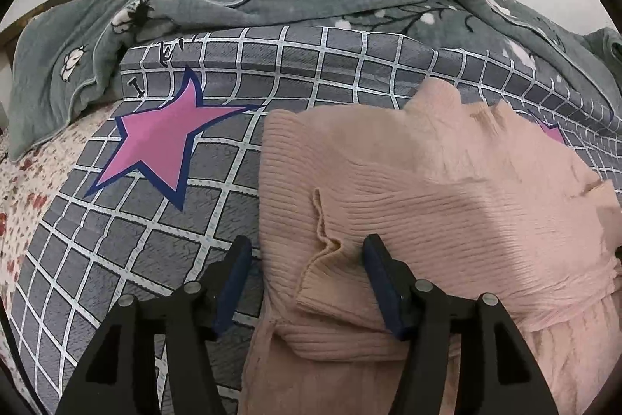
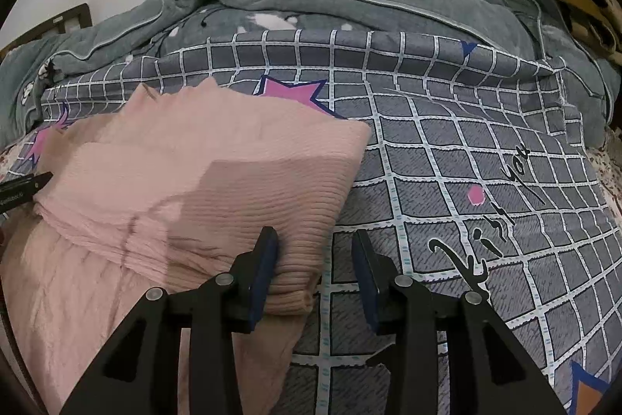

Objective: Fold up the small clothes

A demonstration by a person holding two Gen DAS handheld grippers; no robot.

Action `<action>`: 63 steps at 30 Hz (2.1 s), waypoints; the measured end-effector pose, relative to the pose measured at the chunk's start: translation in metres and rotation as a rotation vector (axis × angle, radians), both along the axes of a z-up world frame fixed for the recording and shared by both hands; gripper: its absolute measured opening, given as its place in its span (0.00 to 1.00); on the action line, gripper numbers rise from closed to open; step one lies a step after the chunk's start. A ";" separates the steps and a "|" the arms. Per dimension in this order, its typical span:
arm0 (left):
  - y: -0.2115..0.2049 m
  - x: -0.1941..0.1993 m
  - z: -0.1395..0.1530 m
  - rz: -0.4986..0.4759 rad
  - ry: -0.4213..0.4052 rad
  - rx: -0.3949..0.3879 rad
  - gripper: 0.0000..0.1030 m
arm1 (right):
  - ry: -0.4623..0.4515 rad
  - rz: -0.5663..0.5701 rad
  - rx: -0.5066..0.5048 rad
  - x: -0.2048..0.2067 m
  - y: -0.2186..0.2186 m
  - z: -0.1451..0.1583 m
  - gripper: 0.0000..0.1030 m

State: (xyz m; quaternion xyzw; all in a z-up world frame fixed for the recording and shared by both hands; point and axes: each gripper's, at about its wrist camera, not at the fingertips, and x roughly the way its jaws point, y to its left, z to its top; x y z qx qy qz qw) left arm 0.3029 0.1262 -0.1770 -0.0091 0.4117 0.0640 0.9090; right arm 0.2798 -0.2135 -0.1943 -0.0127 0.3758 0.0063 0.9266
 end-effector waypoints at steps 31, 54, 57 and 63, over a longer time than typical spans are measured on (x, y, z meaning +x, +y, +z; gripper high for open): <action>0.010 0.004 -0.002 0.026 0.006 -0.036 0.64 | -0.004 -0.013 -0.019 -0.001 0.001 0.000 0.43; 0.025 -0.010 0.009 0.037 0.021 -0.115 0.76 | -0.035 -0.048 0.050 -0.053 -0.006 0.022 0.53; 0.031 -0.022 0.014 0.035 -0.002 -0.141 0.76 | -0.053 -0.040 0.028 -0.075 -0.002 0.029 0.53; 0.033 -0.051 0.018 -0.039 -0.030 -0.237 0.79 | -0.092 -0.079 -0.024 -0.114 0.003 0.050 0.53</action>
